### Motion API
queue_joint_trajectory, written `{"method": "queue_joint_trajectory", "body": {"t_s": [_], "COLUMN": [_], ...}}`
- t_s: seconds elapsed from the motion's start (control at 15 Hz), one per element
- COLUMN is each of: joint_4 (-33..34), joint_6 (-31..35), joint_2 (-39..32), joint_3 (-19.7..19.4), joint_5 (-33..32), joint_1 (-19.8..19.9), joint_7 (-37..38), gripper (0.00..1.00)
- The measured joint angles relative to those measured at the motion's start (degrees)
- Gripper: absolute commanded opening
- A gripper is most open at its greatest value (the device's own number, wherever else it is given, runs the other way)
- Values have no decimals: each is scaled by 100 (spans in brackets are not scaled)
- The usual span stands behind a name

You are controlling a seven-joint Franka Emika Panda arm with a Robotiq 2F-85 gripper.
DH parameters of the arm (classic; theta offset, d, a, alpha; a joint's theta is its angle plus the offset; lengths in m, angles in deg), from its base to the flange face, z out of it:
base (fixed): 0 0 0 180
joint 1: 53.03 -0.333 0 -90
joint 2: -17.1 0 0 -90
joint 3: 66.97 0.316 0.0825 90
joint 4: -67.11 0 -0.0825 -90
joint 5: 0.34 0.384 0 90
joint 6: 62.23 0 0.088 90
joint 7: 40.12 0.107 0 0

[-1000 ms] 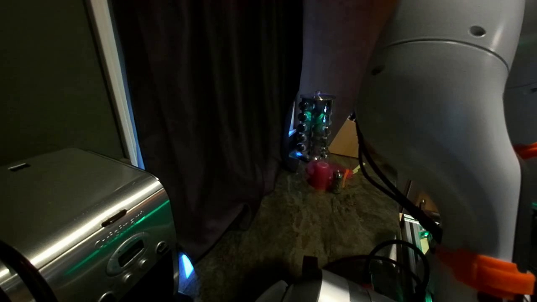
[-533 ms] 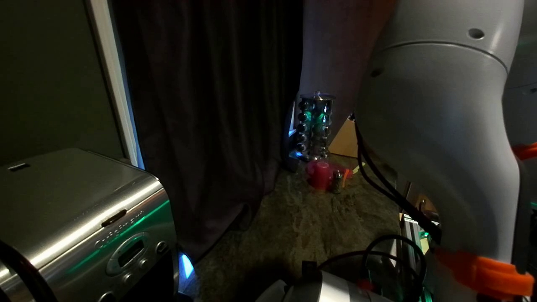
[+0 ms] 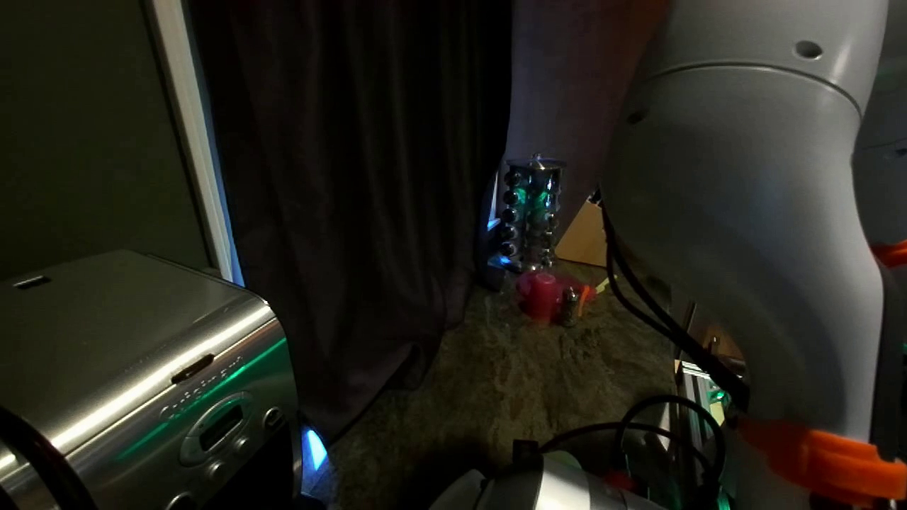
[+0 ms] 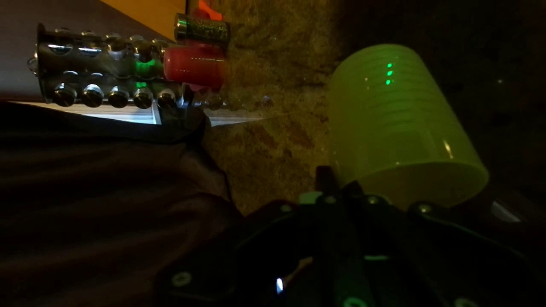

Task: Flip over the green cup

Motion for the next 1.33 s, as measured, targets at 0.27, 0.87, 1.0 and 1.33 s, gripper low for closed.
{"method": "queue_joint_trajectory", "body": {"t_s": [0.27, 0.87, 1.0, 1.33], "joint_4": [19, -570, -873, -1748], "joint_6": [-1, 1077, 1930, 4068], "joint_2": [399, 1842, 2053, 2799], "joint_3": [12, -128, -138, -162], "joint_5": [274, 567, 570, 542], "joint_1": [12, 1109, 1478, 2066], "joint_7": [222, 382, 317, 48], "gripper": [1, 1, 1, 1]}}
